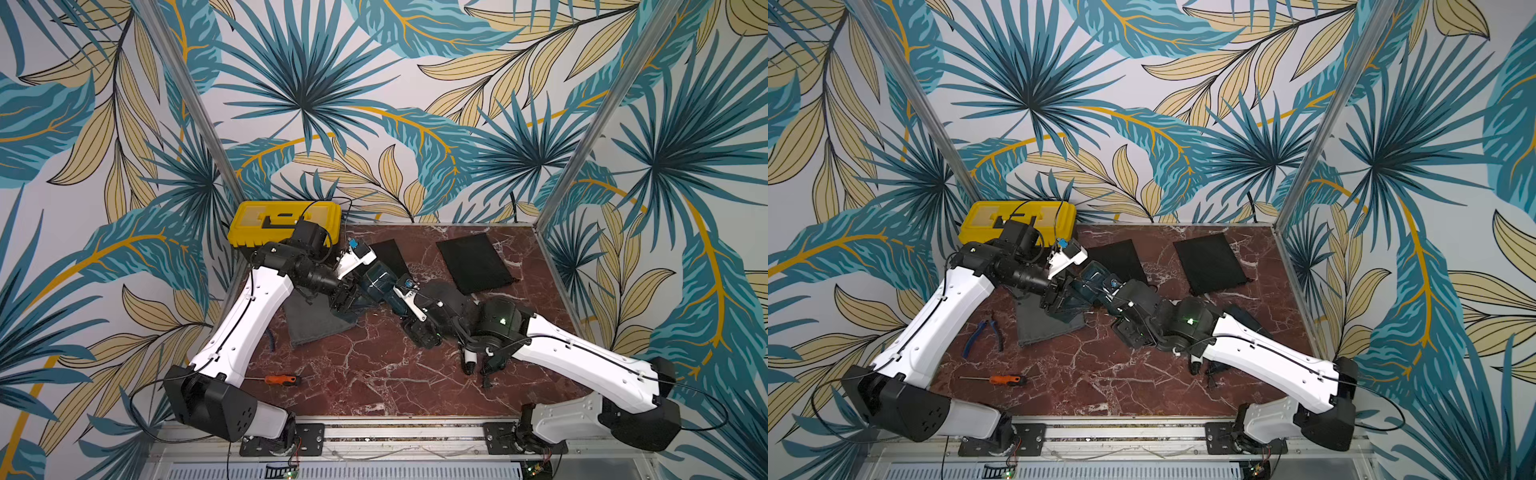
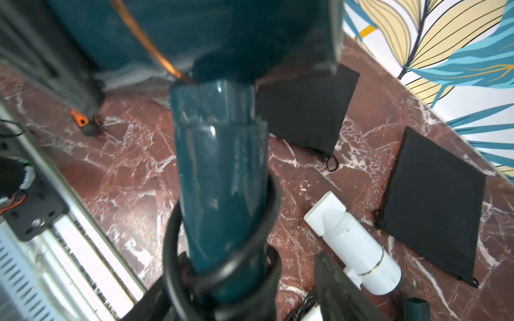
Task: Pack away hair dryers
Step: Pick up the hair dryer from the center of the board, then fold the hair dryer.
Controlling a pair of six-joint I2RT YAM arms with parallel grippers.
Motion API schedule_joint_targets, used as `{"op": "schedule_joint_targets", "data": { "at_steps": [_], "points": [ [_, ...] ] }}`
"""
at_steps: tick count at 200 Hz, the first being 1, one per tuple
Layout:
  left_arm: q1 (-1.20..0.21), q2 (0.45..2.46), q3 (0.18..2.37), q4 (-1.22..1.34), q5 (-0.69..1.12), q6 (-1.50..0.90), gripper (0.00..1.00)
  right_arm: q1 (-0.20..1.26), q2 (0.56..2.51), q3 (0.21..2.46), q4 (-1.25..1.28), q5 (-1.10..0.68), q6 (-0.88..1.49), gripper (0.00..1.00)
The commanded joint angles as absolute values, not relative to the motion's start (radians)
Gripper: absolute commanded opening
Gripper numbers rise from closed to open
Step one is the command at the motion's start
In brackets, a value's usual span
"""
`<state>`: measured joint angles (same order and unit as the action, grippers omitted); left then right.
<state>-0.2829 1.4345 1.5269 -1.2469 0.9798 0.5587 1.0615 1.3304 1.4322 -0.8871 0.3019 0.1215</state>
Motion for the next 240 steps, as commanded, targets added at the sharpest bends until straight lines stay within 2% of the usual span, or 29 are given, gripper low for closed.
{"op": "schedule_joint_targets", "data": {
  "at_steps": [1, 80, 118, 162, 188, 202, 217, 231, 240],
  "points": [
    [-0.286, 1.419, 1.577, -1.279, 1.030, 0.613, 0.00, 1.043, 1.266, 1.419, -0.957, 0.197, 0.173, 0.72],
    [-0.286, 1.396, 1.587, -1.281, 1.072, 0.623, 0.00, 0.962, 1.181, 1.324, -0.849, -0.070, 0.205, 0.69],
    [-0.287, 1.388, 1.586, -1.280, 1.095, 0.613, 0.00, 0.955, 1.161, 1.316, -0.813, -0.126, 0.205, 0.69],
    [-0.285, 1.380, 1.577, -1.279, 1.154, 0.592, 0.00, 0.940, 1.195, 1.309, -0.781, -0.127, 0.190, 0.64],
    [-0.286, 1.374, 1.579, -1.279, 1.181, 0.580, 0.00, 0.915, 1.183, 1.282, -0.735, -0.140, 0.189, 0.53],
    [-0.286, 1.374, 1.578, -1.281, 1.197, 0.572, 0.00, 0.902, 1.183, 1.273, -0.714, -0.170, 0.199, 0.40],
    [-0.286, 1.373, 1.574, -1.280, 1.217, 0.569, 0.00, 0.899, 1.189, 1.265, -0.692, -0.193, 0.209, 0.34],
    [-0.286, 1.374, 1.569, -1.280, 1.224, 0.572, 0.00, 0.899, 1.192, 1.259, -0.675, -0.199, 0.223, 0.18],
    [-0.286, 1.377, 1.570, -1.281, 1.218, 0.571, 0.00, 0.899, 1.188, 1.250, -0.651, -0.204, 0.232, 0.13]
  ]
}}
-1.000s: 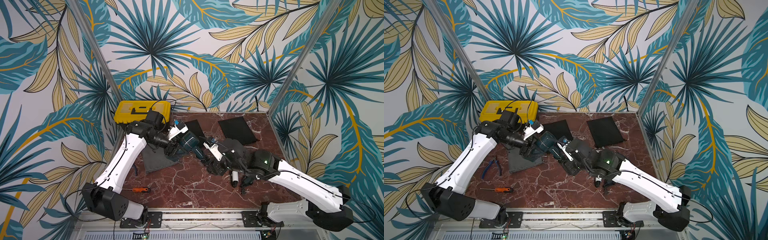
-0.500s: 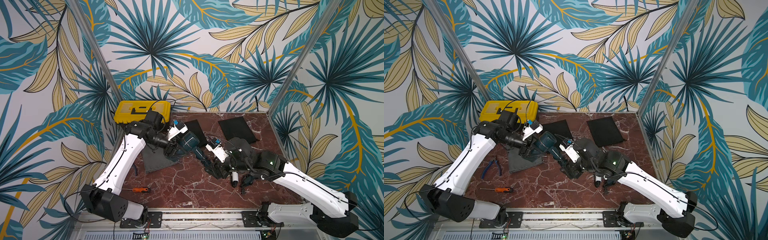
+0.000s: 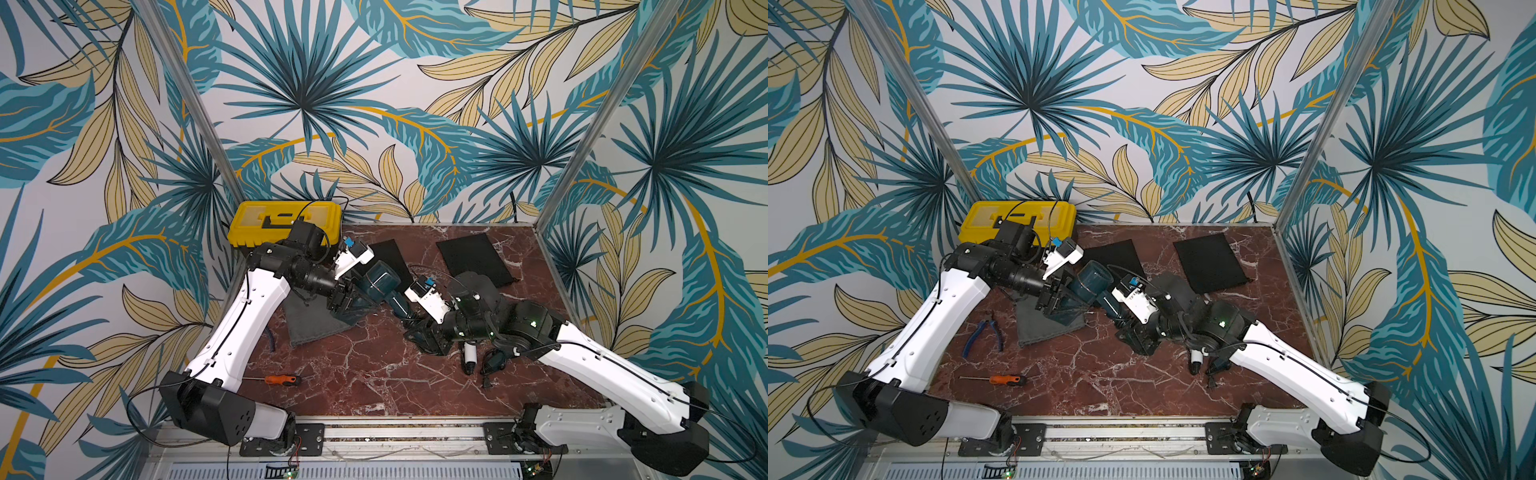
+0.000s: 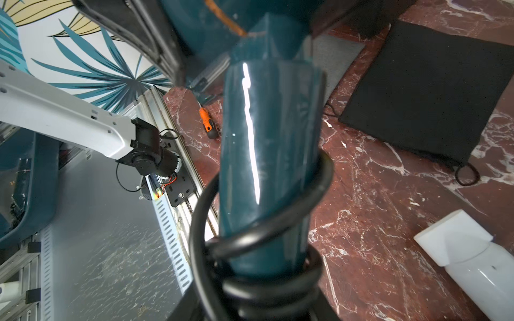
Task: Pack away hair dryers
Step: Fold the hair dryer.
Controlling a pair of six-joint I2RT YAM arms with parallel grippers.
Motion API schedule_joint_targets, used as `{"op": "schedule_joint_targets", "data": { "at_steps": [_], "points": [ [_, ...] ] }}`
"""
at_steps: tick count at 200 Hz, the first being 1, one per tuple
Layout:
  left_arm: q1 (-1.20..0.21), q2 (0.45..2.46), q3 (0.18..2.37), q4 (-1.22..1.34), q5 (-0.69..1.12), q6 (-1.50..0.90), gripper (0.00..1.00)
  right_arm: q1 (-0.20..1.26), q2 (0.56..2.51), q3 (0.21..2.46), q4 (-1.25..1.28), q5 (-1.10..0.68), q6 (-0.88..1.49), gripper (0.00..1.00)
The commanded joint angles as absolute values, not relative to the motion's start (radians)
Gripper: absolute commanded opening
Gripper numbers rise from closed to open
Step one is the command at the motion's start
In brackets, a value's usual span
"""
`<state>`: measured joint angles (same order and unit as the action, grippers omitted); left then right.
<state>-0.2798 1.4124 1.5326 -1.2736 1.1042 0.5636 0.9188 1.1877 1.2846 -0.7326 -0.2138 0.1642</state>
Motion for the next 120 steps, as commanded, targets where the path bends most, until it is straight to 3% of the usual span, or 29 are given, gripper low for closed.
{"op": "schedule_joint_targets", "data": {
  "at_steps": [1, 32, 120],
  "points": [
    [-0.286, 1.377, 1.571, -1.281, 1.217, 0.571, 0.00, 0.899, 1.188, 1.248, -0.648, -0.206, 0.234, 0.13],
    [-0.286, 1.383, 1.574, -1.281, 1.232, 0.566, 0.00, 0.899, 1.171, 1.212, -0.542, -0.237, 0.279, 0.00],
    [-0.286, 1.401, 1.554, -1.258, 1.298, 0.499, 0.00, 0.910, 1.161, 1.080, -0.122, -0.247, 0.451, 0.00]
  ]
}}
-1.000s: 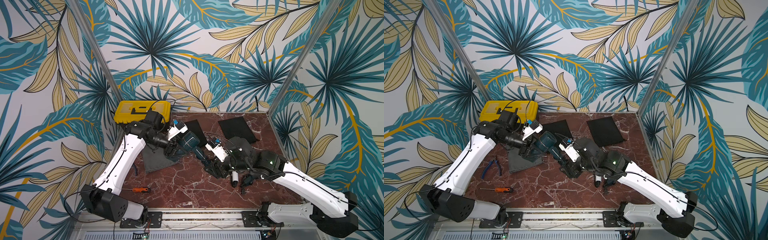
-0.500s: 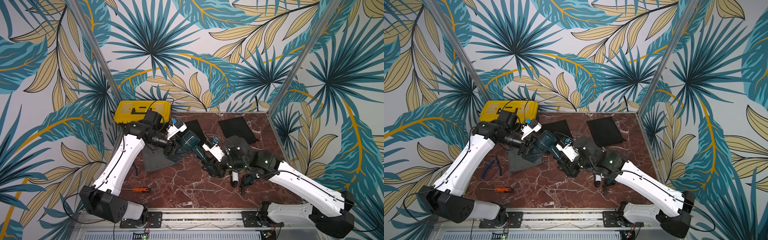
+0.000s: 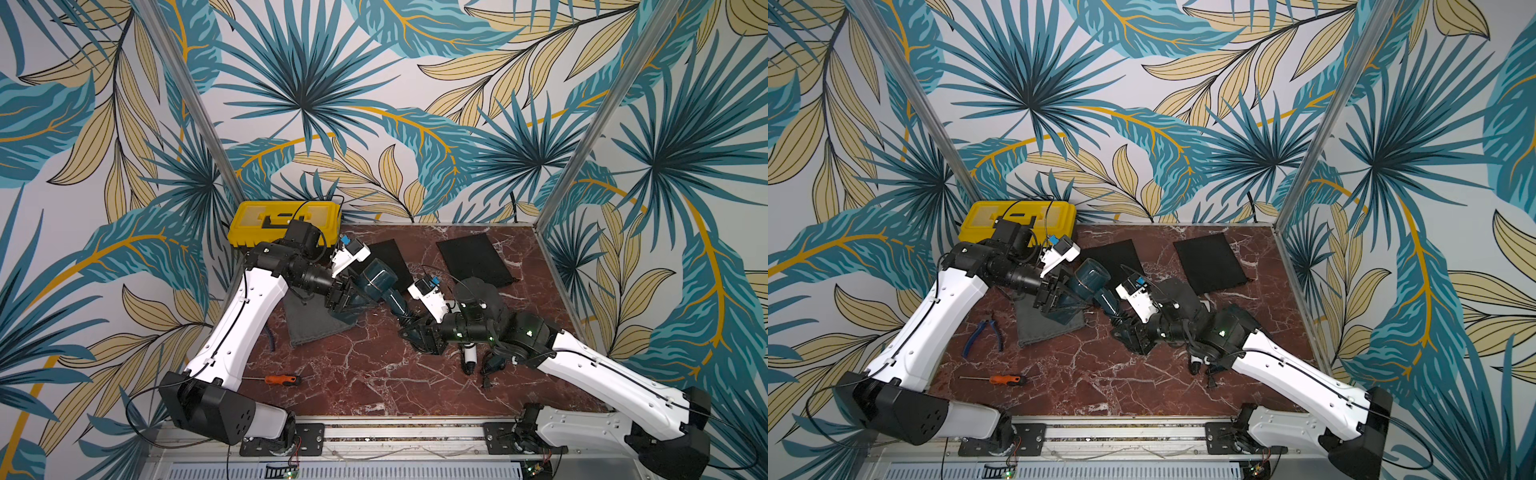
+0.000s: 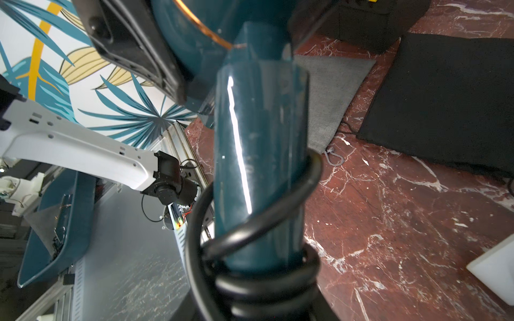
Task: Pack away hair dryers
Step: Fold the hair dryer.
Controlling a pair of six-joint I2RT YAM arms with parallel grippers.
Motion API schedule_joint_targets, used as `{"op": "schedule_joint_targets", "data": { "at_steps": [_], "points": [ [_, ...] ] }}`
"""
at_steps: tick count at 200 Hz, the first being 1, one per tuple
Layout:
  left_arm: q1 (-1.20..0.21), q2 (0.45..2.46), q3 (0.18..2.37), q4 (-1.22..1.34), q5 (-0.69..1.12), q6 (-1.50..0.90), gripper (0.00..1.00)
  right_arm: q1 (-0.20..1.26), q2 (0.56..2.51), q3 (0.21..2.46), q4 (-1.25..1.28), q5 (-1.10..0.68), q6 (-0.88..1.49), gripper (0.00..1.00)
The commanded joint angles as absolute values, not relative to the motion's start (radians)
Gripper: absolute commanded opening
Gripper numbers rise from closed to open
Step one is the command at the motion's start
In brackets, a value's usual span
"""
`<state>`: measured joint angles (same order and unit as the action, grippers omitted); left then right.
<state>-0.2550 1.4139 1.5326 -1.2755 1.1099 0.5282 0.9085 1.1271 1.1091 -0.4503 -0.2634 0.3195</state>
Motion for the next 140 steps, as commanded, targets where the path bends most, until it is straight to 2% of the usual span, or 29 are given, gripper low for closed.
{"op": "schedule_joint_targets", "data": {
  "at_steps": [1, 58, 140],
  "points": [
    [-0.286, 1.402, 1.554, -1.257, 1.297, 0.498, 0.00, 0.910, 1.162, 1.078, -0.117, -0.245, 0.452, 0.00],
    [-0.286, 1.386, 1.526, -1.182, 1.266, 0.418, 0.00, 0.971, 1.229, 1.051, 0.146, -0.170, 0.511, 0.00],
    [-0.286, 1.347, 1.434, -0.989, 1.231, 0.231, 0.00, 1.013, 1.327, 1.068, 0.401, -0.094, 0.546, 0.00]
  ]
}}
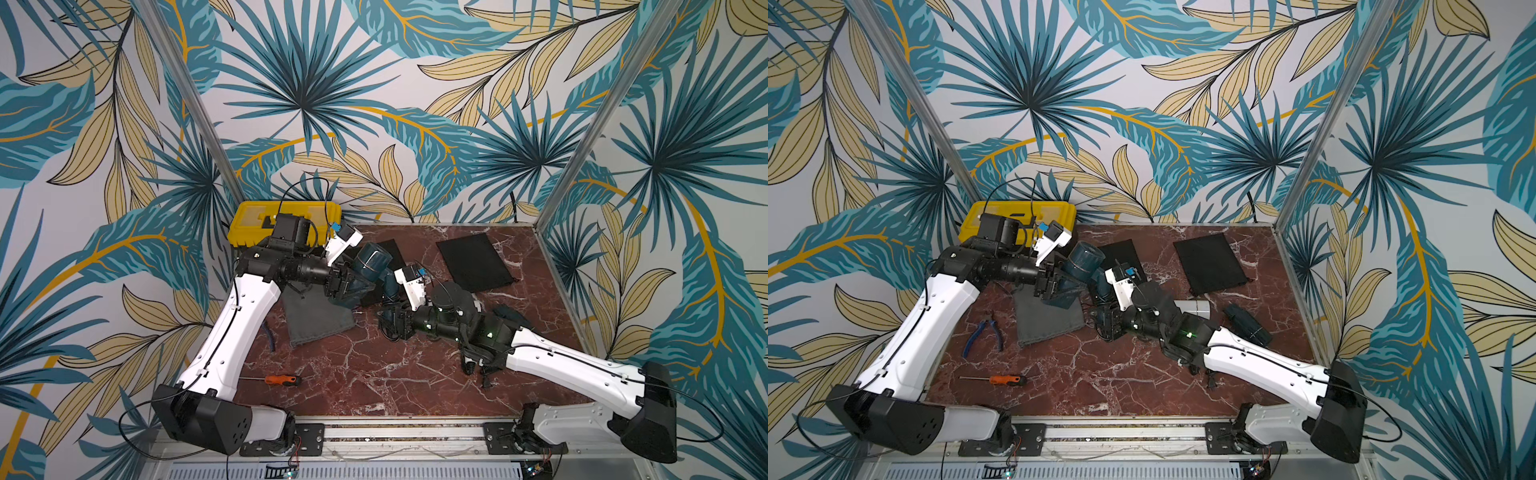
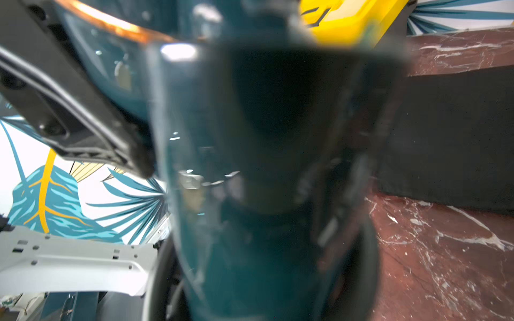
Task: Pack away hair dryers
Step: Fold the hair dryer.
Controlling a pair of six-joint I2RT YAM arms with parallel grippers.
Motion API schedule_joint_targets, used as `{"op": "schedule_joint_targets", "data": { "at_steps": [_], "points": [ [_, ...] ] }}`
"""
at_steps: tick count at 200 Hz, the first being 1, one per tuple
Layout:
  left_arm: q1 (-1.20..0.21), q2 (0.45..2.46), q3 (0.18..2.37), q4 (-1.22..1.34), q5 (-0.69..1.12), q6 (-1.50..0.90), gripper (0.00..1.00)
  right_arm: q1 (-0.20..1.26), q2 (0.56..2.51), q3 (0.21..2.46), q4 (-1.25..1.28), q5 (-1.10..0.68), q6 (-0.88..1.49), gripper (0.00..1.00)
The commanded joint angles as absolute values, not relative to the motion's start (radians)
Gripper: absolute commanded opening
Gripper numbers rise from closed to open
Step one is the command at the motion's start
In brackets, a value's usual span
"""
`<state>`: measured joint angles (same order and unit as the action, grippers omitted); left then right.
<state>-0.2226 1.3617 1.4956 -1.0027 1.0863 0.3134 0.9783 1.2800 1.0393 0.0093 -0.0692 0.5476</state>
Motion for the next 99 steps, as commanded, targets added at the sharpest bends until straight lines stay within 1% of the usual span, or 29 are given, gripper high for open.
{"op": "schedule_joint_targets", "data": {
  "at_steps": [1, 39, 69, 87, 93, 99],
  "points": [
    [-0.286, 1.346, 1.433, -0.986, 1.232, 0.228, 0.00, 1.014, 1.329, 1.068, 0.405, -0.095, 0.546, 0.00],
    [-0.286, 1.335, 1.355, -0.862, 1.225, 0.118, 0.00, 1.029, 1.387, 1.114, 0.428, -0.108, 0.557, 0.00],
    [-0.286, 1.301, 1.251, -0.698, 1.203, -0.015, 0.00, 1.033, 1.409, 1.118, 0.480, -0.145, 0.586, 0.00],
    [-0.284, 1.296, 1.237, -0.684, 1.195, -0.024, 0.00, 1.036, 1.408, 1.123, 0.445, -0.155, 0.588, 0.00],
    [-0.282, 1.296, 1.240, -0.685, 1.198, -0.025, 0.00, 1.036, 1.400, 1.119, 0.417, -0.148, 0.582, 0.05],
    [-0.279, 1.296, 1.244, -0.684, 1.204, -0.024, 0.00, 1.035, 1.391, 1.113, 0.387, -0.134, 0.575, 0.13]
  ]
}}
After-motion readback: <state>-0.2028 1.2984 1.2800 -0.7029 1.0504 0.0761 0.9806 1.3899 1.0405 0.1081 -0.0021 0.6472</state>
